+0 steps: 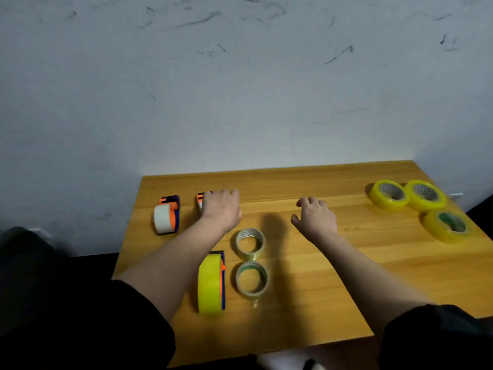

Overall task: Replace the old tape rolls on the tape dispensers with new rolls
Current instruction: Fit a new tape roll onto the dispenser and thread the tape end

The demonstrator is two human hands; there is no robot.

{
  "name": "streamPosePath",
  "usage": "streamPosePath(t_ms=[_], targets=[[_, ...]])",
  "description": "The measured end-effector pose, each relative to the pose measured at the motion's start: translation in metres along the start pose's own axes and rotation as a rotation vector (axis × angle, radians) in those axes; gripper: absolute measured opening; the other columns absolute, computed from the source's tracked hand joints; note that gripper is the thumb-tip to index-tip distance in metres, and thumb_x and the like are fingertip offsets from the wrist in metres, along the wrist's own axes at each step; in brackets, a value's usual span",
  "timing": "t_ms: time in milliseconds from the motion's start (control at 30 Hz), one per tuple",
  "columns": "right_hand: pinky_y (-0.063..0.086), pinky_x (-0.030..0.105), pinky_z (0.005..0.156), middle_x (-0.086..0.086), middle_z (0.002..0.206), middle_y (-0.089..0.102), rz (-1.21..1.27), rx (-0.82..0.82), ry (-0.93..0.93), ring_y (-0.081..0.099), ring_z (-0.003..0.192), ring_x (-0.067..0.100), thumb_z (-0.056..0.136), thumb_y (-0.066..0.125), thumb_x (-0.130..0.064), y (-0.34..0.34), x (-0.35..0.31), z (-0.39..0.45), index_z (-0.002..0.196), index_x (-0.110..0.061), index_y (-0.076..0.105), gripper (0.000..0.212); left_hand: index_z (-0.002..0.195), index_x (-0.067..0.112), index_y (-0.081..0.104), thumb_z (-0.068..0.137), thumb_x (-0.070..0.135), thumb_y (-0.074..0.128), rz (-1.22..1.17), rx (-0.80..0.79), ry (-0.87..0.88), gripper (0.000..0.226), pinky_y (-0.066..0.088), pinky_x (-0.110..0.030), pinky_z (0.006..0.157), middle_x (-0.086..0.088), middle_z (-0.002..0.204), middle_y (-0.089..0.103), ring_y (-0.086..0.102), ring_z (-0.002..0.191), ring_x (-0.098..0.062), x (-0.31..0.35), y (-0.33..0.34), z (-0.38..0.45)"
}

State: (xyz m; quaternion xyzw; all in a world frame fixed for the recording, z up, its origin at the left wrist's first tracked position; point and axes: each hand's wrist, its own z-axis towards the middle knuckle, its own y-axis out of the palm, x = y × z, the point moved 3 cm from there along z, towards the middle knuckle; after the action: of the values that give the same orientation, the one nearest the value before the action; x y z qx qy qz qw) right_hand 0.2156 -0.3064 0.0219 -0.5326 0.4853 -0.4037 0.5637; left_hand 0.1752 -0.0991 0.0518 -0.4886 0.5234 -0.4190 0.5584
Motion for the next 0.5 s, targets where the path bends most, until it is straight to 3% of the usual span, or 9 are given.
streamPosePath(t_ms=[300, 500], targets=[[0.045, 0.036, 0.089, 0.006, 0.131, 0.052, -0.051, -0.043, -0.061, 0.047, 0.121, 0.026, 0.094, 0.049, -0.039, -0.016, 0.147, 0.016, 0.129, -0.017, 0.048, 0.042, 0.116, 0.014, 0.049, 0.092, 0.034, 0.044, -0.037, -0.02, -0.035, 0.032, 0.04, -0.034, 0.082, -0.01, 0.117, 0.061, 0.058, 0.107, -0.029, 0.162, -0.022, 0.02], [0.047, 0.037, 0.089, 0.006, 0.13, 0.051, -0.045, -0.049, -0.068, 0.047, 0.122, 0.026, 0.092, 0.051, -0.039, -0.027, 0.204, 0.021, 0.128, -0.017, 0.049, 0.042, 0.119, 0.015, 0.047, 0.092, 0.035, 0.044, -0.04, -0.012, 0.036, 0.033, 0.04, -0.034, 0.083, -0.009, 0.118, 0.059, 0.057, 0.109, -0.028, 0.245, -0.037, 0.032]])
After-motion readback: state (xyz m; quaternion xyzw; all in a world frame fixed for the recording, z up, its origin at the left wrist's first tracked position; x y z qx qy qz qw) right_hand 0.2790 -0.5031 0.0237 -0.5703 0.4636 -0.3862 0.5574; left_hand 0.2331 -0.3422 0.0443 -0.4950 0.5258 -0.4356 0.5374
